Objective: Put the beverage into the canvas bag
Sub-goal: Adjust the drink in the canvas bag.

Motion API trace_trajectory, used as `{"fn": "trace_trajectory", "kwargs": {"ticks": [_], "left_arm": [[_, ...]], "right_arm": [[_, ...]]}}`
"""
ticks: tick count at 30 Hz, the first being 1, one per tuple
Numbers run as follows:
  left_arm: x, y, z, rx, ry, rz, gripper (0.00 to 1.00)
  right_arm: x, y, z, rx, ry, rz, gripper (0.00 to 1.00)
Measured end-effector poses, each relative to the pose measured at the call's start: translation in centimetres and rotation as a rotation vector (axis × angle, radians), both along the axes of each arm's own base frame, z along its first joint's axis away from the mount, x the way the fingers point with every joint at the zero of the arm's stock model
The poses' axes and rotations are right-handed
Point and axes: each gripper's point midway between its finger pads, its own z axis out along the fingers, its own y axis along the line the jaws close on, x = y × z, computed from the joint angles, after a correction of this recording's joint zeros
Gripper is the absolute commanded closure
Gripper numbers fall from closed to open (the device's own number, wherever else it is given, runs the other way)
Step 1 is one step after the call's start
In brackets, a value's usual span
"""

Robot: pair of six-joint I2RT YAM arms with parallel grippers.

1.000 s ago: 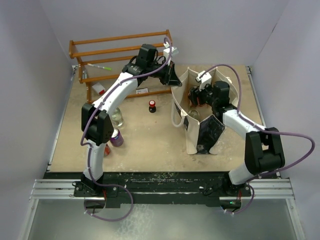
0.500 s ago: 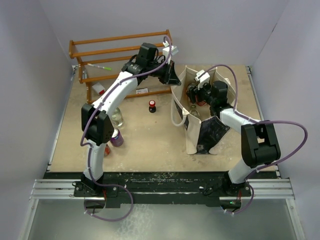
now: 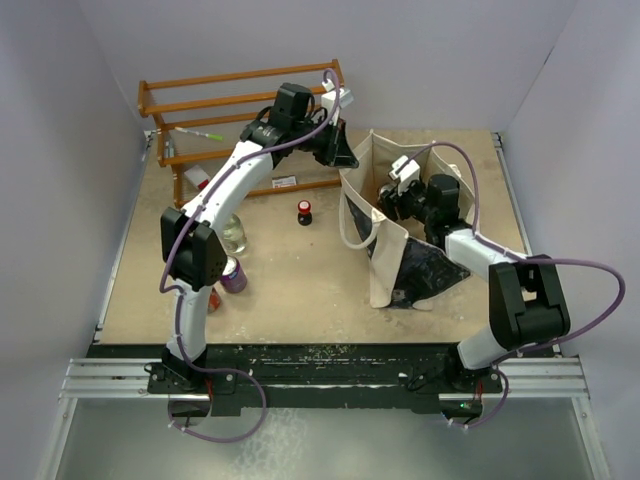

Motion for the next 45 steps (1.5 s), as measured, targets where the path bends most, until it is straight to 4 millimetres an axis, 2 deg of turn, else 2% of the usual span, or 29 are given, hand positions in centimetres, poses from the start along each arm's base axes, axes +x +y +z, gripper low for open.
{"fn": "trace_trajectory", "kwargs": {"ticks": [7, 16, 19, 25, 29, 31, 38, 45], "left_arm": [[-0.1, 0.0, -0.1, 0.003, 0.004, -0.003, 1.0], [-0.5, 0.2, -0.8, 0.003, 0.004, -0.044, 1.0], [-0.4, 0.4, -1.0, 0.001, -0.001, -0.052, 1.0], [-0.4, 0.4, -1.0, 0.001, -0.017, -0.065, 1.0], [-0.4, 0.4, -1.0, 0.0, -0.023, -0.07, 1.0], [-0.4, 0.4, -1.0, -0.002, -0.024, -0.074, 0.99], [-0.5, 0.4, -0.9, -0.005, -0.03, -0.083, 0.92], [-0.6, 0.2, -0.8, -0.01, -0.034, -0.09, 0.88]], "right_arm": [[0.1, -0.7, -1.0, -0.022, 0.017, -0.016, 0.86], [2.9, 0.4, -1.4, 0.011, 0.027, -0.015, 0.87], [3.5, 0.7, -1.6, 0.015, 0.03, -0.01, 0.84], [3.6, 0.8, -1.8, 0.012, 0.026, -0.001, 0.71], [3.5, 0.8, -2.0, 0.002, 0.023, 0.004, 0.58], [3.5, 0.8, -2.0, -0.001, 0.023, 0.005, 0.48], [3.5, 0.9, -1.9, -0.016, 0.061, 0.017, 0.26], [2.5, 0.3, -1.4, -0.043, 0.134, 0.016, 0.2]]}}
